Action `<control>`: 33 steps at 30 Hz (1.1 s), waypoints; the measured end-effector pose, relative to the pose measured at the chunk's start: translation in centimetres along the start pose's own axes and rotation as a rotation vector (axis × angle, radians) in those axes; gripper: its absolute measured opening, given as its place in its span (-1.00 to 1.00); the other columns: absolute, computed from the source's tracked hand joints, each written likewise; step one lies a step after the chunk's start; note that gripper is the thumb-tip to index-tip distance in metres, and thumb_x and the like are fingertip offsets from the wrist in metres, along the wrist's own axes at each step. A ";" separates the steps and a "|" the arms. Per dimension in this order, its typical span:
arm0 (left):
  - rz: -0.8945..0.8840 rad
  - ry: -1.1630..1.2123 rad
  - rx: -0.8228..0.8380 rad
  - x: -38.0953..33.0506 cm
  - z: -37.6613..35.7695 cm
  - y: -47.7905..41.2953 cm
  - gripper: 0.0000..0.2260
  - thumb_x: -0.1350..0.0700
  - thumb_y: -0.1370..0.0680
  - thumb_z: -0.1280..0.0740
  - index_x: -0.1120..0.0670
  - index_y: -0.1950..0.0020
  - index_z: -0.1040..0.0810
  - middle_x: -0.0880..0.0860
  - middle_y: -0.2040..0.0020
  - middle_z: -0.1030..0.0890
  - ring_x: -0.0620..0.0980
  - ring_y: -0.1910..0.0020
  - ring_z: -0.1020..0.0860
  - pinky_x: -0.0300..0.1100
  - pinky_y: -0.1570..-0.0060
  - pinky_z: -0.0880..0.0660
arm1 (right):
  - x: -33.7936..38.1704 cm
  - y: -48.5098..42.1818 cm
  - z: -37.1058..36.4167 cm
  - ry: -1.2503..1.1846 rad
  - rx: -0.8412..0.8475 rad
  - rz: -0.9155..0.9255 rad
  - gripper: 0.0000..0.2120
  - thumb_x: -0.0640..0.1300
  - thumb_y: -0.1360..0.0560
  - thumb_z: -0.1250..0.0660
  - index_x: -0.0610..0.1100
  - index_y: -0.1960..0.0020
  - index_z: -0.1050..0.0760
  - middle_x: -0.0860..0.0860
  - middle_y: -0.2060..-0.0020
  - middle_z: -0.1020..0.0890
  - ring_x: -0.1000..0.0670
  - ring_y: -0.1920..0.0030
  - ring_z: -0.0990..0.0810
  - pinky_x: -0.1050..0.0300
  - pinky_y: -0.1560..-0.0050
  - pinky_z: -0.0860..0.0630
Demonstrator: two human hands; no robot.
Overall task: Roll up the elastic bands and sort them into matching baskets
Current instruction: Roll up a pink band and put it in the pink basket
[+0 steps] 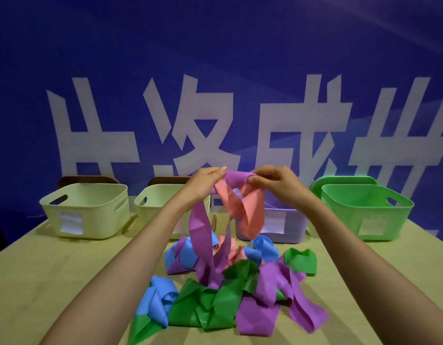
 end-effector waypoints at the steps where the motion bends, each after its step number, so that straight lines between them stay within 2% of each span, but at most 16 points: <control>1: 0.017 0.007 -0.011 0.2 -0.1 0.0 -0.68 -0.06 -0.63 -0.15 0.16 0.07 -0.53 0.07 0.26 -0.48 0.01 0.17 -0.46 0.00 -0.13 -0.46 | -0.1 0.1 -0.1 0.027 0.018 -0.009 -0.90 -0.09 -0.52 -0.35 -0.07 0.05 -0.62 0.05 0.21 -0.64 0.22 0.21 -0.53 0.31 0.09 -0.46; 2: 0.027 0.024 -0.020 0.3 -0.2 -0.1 -0.69 -0.05 -0.64 -0.15 0.15 0.07 -0.52 0.06 0.28 -0.49 0.01 0.16 -0.47 0.05 -0.17 -0.46 | -0.1 0.2 -0.3 0.032 0.038 -0.030 -0.86 -0.06 -0.54 -0.31 -0.06 0.03 -0.62 0.03 0.19 -0.64 0.17 0.18 -0.53 0.25 0.06 -0.47; 4: 0.025 0.067 -0.011 0.1 -0.4 0.2 -0.71 -0.03 -0.64 -0.14 0.14 0.08 -0.50 0.03 0.29 -0.49 -0.01 0.17 -0.47 0.01 -0.15 -0.47 | -0.3 0.4 -0.3 -0.015 0.069 -0.084 -0.79 -0.02 -0.59 -0.22 -0.05 -0.02 -0.61 0.00 0.15 -0.64 0.09 0.15 -0.55 0.18 0.00 -0.51; 6: 0.007 0.070 0.017 0.0 -0.5 0.3 -0.71 -0.01 -0.65 -0.13 0.11 0.10 -0.52 -0.01 0.29 -0.48 -0.07 0.21 -0.46 -0.15 0.01 -0.45 | -0.7 0.4 -0.2 -0.063 0.064 -0.113 -0.77 -0.04 -0.61 -0.17 -0.07 -0.09 -0.58 -0.02 0.12 -0.65 0.06 0.11 -0.59 0.16 -0.05 -0.54; 8: -0.004 0.040 -0.023 0.2 -0.2 0.2 -0.71 0.00 -0.66 -0.12 0.06 0.11 -0.56 -0.02 0.27 -0.54 -0.10 0.24 -0.48 -0.19 0.09 -0.43 | -1.0 0.4 0.1 -0.042 0.009 -0.086 -0.78 -0.08 -0.62 -0.17 -0.10 -0.07 -0.58 -0.01 0.16 -0.64 0.08 0.13 -0.60 0.20 -0.02 -0.56; 10: 0.032 0.108 -0.130 0.7 0.5 -0.1 -0.70 0.01 -0.66 -0.11 0.06 0.05 -0.60 0.06 0.16 -0.63 -0.02 0.14 -0.56 -0.08 -0.03 -0.50 | -1.2 0.3 0.5 -0.094 -0.058 -0.070 -0.78 -0.13 -0.63 -0.15 -0.12 -0.04 -0.57 -0.02 0.17 -0.63 0.15 0.18 -0.60 0.29 0.07 -0.54; 12: 0.089 0.186 -0.212 1.1 1.3 -0.3 -0.71 0.04 -0.66 -0.10 0.11 0.00 -0.58 0.15 0.07 -0.64 0.09 0.04 -0.59 0.02 -0.12 -0.51 | -1.4 0.3 1.2 -0.244 -0.141 -0.102 -0.76 -0.12 -0.64 -0.13 -0.10 -0.02 -0.57 -0.04 0.15 -0.65 0.13 0.17 -0.61 0.26 0.08 -0.55; 14: 0.157 0.334 -0.219 1.2 1.7 -0.1 -0.75 0.07 -0.67 -0.09 0.12 0.00 -0.53 0.16 0.07 -0.61 0.10 0.03 -0.58 0.04 -0.10 -0.52 | -1.9 0.2 1.8 -0.432 -0.169 -0.181 -0.75 -0.10 -0.64 -0.12 -0.08 0.01 -0.58 -0.01 0.17 -0.68 0.08 0.14 -0.64 0.20 0.09 -0.56; 17: 0.257 0.694 -0.195 1.4 1.8 -0.3 -0.76 0.10 -0.67 -0.08 0.14 0.05 -0.48 0.12 0.21 -0.64 0.04 0.17 -0.62 0.00 0.06 -0.55 | -2.4 0.3 1.8 -0.715 -0.205 -0.305 -0.78 -0.09 -0.63 -0.14 -0.12 0.00 -0.54 -0.07 0.15 -0.63 0.00 0.15 -0.63 0.12 0.13 -0.61; 19: 0.307 0.950 -0.194 1.6 2.0 -0.5 -0.75 0.11 -0.68 -0.07 0.18 0.06 -0.46 0.11 0.33 -0.64 0.00 0.31 -0.63 -0.04 0.10 -0.54 | -2.4 0.3 1.5 -0.885 -0.268 -0.354 -0.79 -0.10 -0.63 -0.15 -0.14 0.03 -0.53 -0.05 0.27 -0.62 0.03 0.26 -0.63 0.10 0.21 -0.62; 21: 0.323 1.066 -0.166 1.8 2.1 -0.7 -0.77 0.08 -0.67 -0.08 0.16 0.08 -0.42 0.07 0.34 -0.54 -0.08 0.48 -0.50 -0.13 0.15 -0.48 | -2.3 0.1 1.3 -0.958 -0.327 -0.370 -0.78 -0.10 -0.63 -0.15 -0.13 0.07 -0.52 0.00 0.40 -0.61 0.08 0.38 -0.60 0.17 0.34 -0.58; 23: 0.306 0.970 -0.110 1.8 2.0 -0.6 -0.81 0.02 -0.62 -0.19 0.11 0.09 -0.43 0.04 0.30 -0.42 -0.13 0.54 -0.33 -0.24 0.27 -0.37 | -2.3 -0.1 1.1 -0.941 -0.352 -0.369 -0.80 -0.10 -0.62 -0.17 -0.11 0.08 -0.52 0.01 0.40 -0.59 0.10 0.40 -0.56 0.21 0.35 -0.56; 26: 0.235 0.429 -0.044 1.3 1.4 0.0 -0.81 0.03 -0.51 -0.38 0.06 0.27 -0.51 -0.05 0.41 -0.44 -0.16 0.54 -0.30 -0.32 0.40 -0.31 | -2.4 -0.5 0.9 -0.820 -0.263 -0.367 -0.79 -0.06 -0.60 -0.21 -0.04 0.15 -0.55 0.00 0.35 -0.57 0.04 0.36 -0.55 0.00 0.09 -0.53; 28: 0.182 0.126 -0.050 1.0 1.1 0.3 -0.74 0.03 -0.50 -0.40 0.05 0.34 -0.45 -0.08 0.50 -0.42 -0.17 0.52 -0.35 -0.34 0.44 -0.35 | -2.2 -0.7 0.9 -0.741 -0.253 -0.334 -0.79 -0.09 -0.61 -0.20 -0.05 0.15 -0.54 -0.01 0.30 -0.60 0.09 0.38 -0.59 0.14 0.21 -0.56; 30: 0.155 0.078 -0.098 1.1 1.0 0.2 -0.77 0.04 -0.53 -0.37 0.07 0.30 -0.46 -0.04 0.48 -0.43 -0.18 0.53 -0.39 -0.33 0.43 -0.40 | -2.0 -0.7 1.0 -0.713 -0.267 -0.310 -0.82 -0.13 -0.62 -0.17 -0.11 0.08 -0.51 -0.07 0.21 -0.62 0.16 0.43 -0.60 0.28 0.41 -0.52; 33: 0.132 0.234 -0.194 1.5 1.2 0.0 -0.80 0.12 -0.58 -0.30 0.07 0.25 -0.52 0.02 0.36 -0.49 -0.20 0.53 -0.45 -0.27 0.32 -0.46 | -2.2 -0.5 1.1 -0.718 -0.254 -0.307 -0.82 -0.14 -0.63 -0.16 -0.14 0.06 -0.50 -0.09 0.23 -0.67 0.13 0.43 -0.61 0.26 0.40 -0.54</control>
Point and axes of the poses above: each hand's wrist, its own y-axis away from the middle knuckle, its own z-axis out of the back of the hand, x = y × z, the point moved 2 cm from there along -y, towards the middle knuckle
